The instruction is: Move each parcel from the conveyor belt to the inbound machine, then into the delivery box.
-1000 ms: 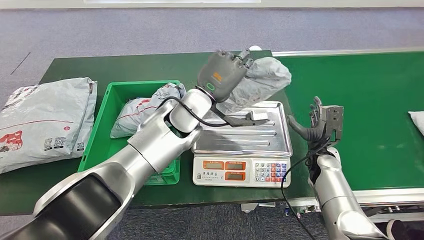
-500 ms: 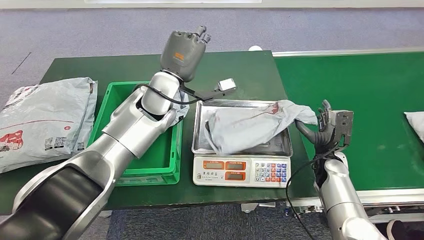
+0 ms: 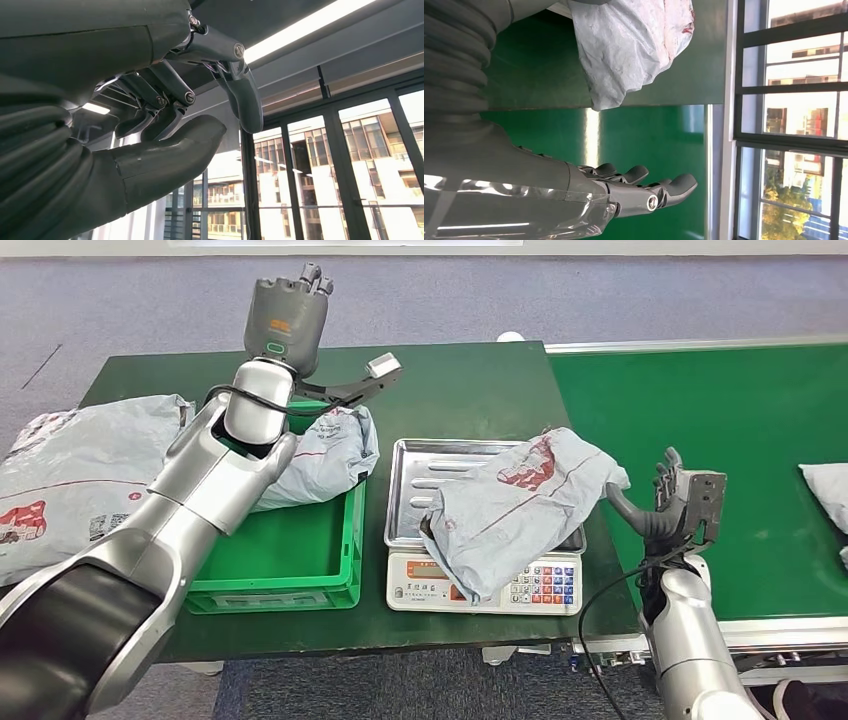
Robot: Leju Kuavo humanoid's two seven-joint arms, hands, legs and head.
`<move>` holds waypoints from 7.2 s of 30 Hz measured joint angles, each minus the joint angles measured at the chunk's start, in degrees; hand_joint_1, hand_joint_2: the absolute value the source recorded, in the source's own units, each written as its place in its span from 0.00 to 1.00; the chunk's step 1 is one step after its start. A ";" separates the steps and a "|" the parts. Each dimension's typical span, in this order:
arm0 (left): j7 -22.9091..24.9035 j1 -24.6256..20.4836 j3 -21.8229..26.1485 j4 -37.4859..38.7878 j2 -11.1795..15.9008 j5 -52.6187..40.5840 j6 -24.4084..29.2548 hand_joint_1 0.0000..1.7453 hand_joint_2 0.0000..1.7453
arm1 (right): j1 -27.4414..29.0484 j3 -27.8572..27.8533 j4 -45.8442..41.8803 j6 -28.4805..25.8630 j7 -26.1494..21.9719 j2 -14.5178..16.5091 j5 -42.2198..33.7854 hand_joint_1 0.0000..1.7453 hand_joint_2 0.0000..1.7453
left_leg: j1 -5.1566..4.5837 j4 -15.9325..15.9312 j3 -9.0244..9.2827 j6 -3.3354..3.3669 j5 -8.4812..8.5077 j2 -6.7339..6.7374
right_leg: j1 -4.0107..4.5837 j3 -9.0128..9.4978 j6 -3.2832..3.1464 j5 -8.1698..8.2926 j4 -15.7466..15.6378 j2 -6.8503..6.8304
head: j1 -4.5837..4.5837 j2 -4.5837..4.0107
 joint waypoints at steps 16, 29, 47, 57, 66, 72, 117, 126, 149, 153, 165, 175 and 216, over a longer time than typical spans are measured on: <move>-24.21 6.81 8.45 -1.25 -4.57 24.03 -4.19 0.00 1.00 | 0.15 -1.22 -0.81 1.46 0.17 0.11 2.05 0.00 1.00 | -0.01 0.00 -0.01 0.01 -0.01 -0.04 | -0.01 -0.01 0.00 -0.01 -0.02 -0.04 | 0.00 0.00; -27.29 7.88 0.97 -0.88 -16.50 71.44 -21.47 0.00 1.00 | -0.65 -5.38 -0.81 -0.37 0.23 1.77 4.90 0.00 1.00 | -0.06 0.00 -0.08 0.04 -0.03 -0.15 | -0.05 -0.02 0.01 0.00 -0.06 -0.13 | 0.00 0.00; -24.10 10.95 -18.77 8.32 -17.34 68.08 -8.29 0.00 1.00 | 0.54 -5.82 -0.80 2.39 -0.85 2.44 2.81 0.00 1.00 | -0.04 -0.01 -0.08 0.03 -0.03 -0.06 | -0.03 -0.05 0.01 -0.01 -0.05 -0.07 | 0.00 0.00; -14.85 12.27 -27.34 14.69 -17.34 55.31 -2.76 0.00 1.00 | 0.83 -1.93 -0.80 1.42 -0.79 3.19 1.64 0.00 1.00 | -0.03 -0.03 -0.08 0.03 -0.03 -0.06 | -0.02 -0.05 0.01 -0.01 -0.04 -0.08 | 0.00 0.00; -12.39 12.65 -29.99 16.49 -17.34 51.29 -4.90 0.00 1.00 | 0.43 -0.28 -0.30 0.82 -1.05 3.70 1.51 0.00 1.00 | -0.03 -0.03 -0.08 0.03 -0.03 -0.08 | -0.02 -0.03 0.01 -0.01 -0.04 -0.10 | 0.00 0.00; -13.87 12.71 -34.07 15.95 -17.35 45.55 -16.60 0.74 1.00 | -1.42 0.96 2.35 1.44 -2.62 3.74 1.57 0.00 1.00 | -0.03 -0.03 -0.02 0.03 -0.02 -0.05 | -0.02 0.01 0.01 -0.01 -0.05 -0.08 | 0.00 0.00; -21.41 8.04 -24.33 3.46 -16.84 32.02 -9.52 1.00 1.00 | -6.08 3.81 10.67 4.13 -2.93 2.51 0.18 0.00 1.00 | -0.01 -0.02 0.17 0.05 -0.06 -0.09 | 0.00 0.19 0.02 -0.05 -0.05 -0.10 | 0.00 0.00; -21.30 8.05 -19.86 1.37 -16.55 29.81 -8.91 1.00 1.00 | -6.08 3.83 10.67 4.12 -2.70 2.49 -0.26 0.00 1.00 | -0.02 -0.02 0.15 0.05 -0.06 -0.10 | -0.01 0.19 0.02 -0.05 -0.05 -0.10 | 0.00 0.00; -11.37 4.49 -8.09 4.48 -13.27 16.13 3.79 1.00 1.00 | -3.84 3.74 7.65 2.49 -0.56 1.72 -2.51 0.00 1.00 | -0.01 -0.02 0.13 0.04 -0.06 -0.10 | 0.00 0.16 0.01 -0.05 -0.04 -0.10 | 0.00 0.00; -9.63 2.75 -4.72 5.55 -11.04 13.02 4.56 1.00 1.00 | -1.29 2.94 4.55 2.68 0.31 1.12 -2.70 0.00 1.00 | 0.01 -0.03 0.13 0.03 -0.06 -0.07 | 0.02 0.14 0.01 -0.05 -0.04 -0.08 | 0.00 0.00; -4.02 8.41 8.85 -2.29 -2.53 2.55 4.26 1.00 1.00 | 2.24 -1.39 -2.14 2.63 0.70 0.14 -0.86 0.00 1.00 | 0.02 -0.05 0.11 -0.03 -0.05 -0.01 | 0.02 0.07 -0.02 -0.07 -0.02 0.00 | 0.00 0.00; -4.21 12.23 13.52 -7.84 -0.45 1.53 3.82 1.00 1.00 | 3.60 -2.18 -4.77 2.73 0.60 -0.02 -0.81 0.00 0.75 | 0.01 -0.03 0.04 -0.03 -0.05 -0.02 | 0.01 0.03 -0.01 -0.07 -0.03 -0.02 | 0.00 0.00; -32.23 60.87 26.20 -46.30 8.62 53.50 3.05 0.00 1.00 | 1.35 3.44 -11.40 1.39 0.99 -10.72 -11.58 0.00 1.00 | 0.03 -0.07 0.58 -0.05 -0.75 0.47 | 0.04 0.45 -0.13 -0.67 -0.07 0.32 | 0.00 0.00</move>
